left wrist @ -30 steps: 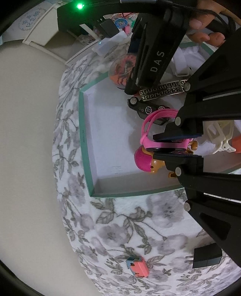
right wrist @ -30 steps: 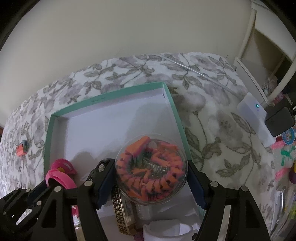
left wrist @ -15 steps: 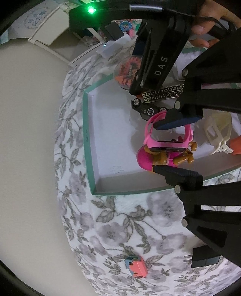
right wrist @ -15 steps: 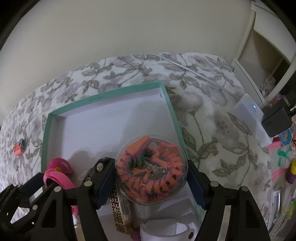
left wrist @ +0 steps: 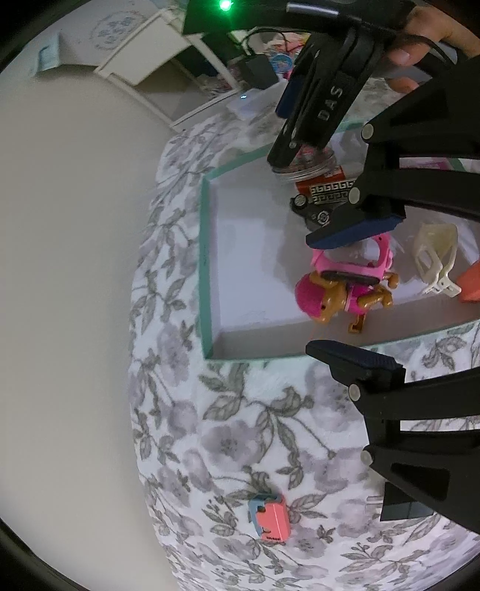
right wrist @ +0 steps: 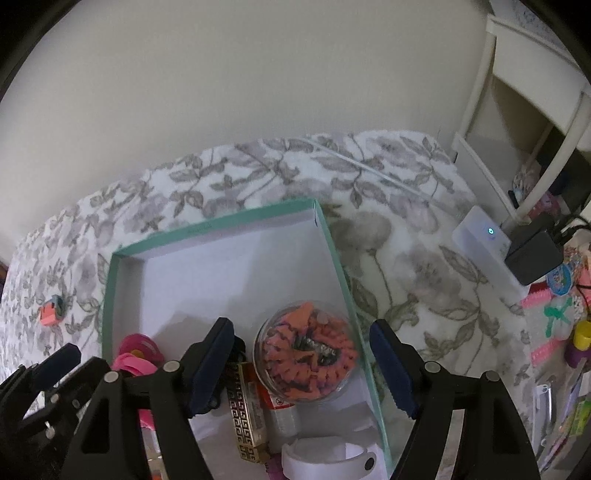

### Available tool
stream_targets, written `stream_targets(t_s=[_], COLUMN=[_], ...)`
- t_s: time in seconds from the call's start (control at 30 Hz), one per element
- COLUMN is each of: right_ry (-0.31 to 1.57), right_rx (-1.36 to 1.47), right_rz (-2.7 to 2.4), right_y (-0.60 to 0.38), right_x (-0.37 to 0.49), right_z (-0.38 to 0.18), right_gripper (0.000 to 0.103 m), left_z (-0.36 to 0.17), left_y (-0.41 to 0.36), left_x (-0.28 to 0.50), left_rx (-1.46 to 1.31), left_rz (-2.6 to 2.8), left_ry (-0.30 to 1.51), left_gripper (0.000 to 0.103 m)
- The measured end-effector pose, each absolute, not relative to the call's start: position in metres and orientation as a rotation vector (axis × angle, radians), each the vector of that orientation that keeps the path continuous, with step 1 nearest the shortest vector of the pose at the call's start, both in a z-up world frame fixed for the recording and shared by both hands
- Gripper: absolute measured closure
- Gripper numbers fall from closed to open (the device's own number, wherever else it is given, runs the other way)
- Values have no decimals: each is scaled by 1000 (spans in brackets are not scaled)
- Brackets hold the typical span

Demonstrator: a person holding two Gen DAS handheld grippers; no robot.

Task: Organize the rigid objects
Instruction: 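Open both tools to release the watch band and container into the tray, then move left tool to the coral eraser case while right tool grasps the black charger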

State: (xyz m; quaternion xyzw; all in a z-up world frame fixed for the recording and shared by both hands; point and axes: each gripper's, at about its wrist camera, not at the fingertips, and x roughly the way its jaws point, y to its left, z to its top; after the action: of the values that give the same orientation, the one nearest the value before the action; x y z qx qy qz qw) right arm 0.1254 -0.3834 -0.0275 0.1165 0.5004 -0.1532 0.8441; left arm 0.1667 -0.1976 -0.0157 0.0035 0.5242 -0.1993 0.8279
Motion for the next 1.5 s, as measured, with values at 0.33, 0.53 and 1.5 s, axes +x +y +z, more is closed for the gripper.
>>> stream_targets(t_s=[0.33, 0.53, 1.5], right_ry=[980, 979, 894], right_rx=[265, 231, 194], right_rz=[-313, -300, -118], right_y=[-382, -373, -296], right_x=[122, 124, 135], right_z=[-6, -6, 19], right_gripper=[14, 0, 0], left_z=[-7, -10, 23], left_y=[-159, -140, -48], left_x=[181, 186, 202], left_rx=[-51, -84, -76], left_rz=[-291, -221, -75], left_ry=[1079, 1071, 1036], left_gripper=[35, 22, 4])
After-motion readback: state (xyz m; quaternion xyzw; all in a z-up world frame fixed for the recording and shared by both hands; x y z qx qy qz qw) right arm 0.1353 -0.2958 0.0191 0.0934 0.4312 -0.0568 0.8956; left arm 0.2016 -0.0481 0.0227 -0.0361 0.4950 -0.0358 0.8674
